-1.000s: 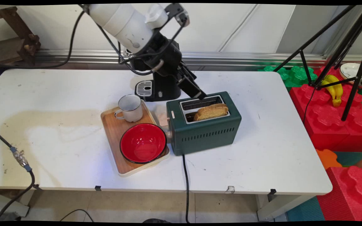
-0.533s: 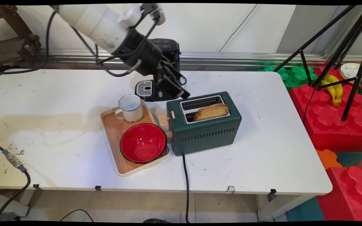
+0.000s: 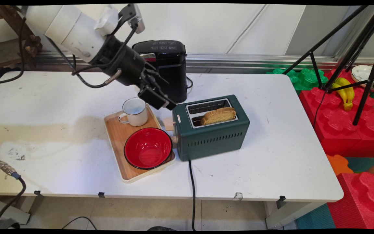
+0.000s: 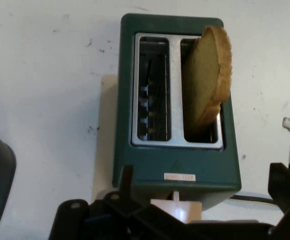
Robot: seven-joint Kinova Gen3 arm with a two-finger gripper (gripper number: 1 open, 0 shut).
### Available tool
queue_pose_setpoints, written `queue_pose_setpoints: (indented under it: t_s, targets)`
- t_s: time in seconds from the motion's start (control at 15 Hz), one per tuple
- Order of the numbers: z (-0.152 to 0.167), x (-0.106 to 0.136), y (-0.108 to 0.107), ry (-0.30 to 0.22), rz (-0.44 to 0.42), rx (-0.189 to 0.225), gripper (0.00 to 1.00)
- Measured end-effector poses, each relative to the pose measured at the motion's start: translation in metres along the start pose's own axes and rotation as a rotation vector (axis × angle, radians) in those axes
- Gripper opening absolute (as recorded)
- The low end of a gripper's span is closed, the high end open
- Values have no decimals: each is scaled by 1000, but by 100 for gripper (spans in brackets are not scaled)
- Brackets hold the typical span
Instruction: Press the toaster switch
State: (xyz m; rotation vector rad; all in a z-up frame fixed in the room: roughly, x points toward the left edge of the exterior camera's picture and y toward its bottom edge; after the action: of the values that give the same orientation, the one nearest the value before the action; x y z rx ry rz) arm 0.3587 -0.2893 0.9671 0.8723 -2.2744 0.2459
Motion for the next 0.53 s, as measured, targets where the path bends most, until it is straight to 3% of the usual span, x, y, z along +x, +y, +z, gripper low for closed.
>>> queue_pose_setpoints:
  t_s: [0.53]
  targets:
    - [1, -10, 5, -16, -6, 4, 100]
